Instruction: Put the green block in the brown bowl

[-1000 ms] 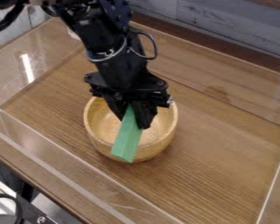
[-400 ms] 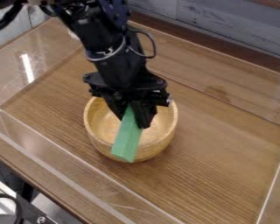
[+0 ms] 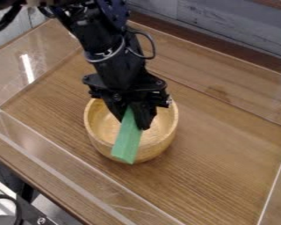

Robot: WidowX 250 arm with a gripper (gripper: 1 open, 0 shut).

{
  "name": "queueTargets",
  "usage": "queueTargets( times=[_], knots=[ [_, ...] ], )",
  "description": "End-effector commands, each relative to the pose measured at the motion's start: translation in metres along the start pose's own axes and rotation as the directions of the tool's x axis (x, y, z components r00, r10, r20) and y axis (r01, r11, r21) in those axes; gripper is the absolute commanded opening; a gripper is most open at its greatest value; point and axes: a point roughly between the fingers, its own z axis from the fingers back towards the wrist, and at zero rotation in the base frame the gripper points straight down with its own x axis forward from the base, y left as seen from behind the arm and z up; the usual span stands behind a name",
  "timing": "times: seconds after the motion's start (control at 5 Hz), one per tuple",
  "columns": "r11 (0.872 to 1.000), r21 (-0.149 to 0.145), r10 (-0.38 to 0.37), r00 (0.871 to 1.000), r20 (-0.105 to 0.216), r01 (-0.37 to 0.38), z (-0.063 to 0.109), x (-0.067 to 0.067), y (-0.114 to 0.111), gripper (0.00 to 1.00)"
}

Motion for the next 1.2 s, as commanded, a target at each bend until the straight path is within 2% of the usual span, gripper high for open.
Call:
queueTargets(
  times=[0.0,1.0],
  knots=[
    [1.0,-0.004,-0.008,0.999,0.043,0.008,0.008,0.006,-0.001,0.0],
    [1.0,-0.017,0.01,0.999,0.03,-0.009,-0.005,0.003,0.002,0.0]
  ],
)
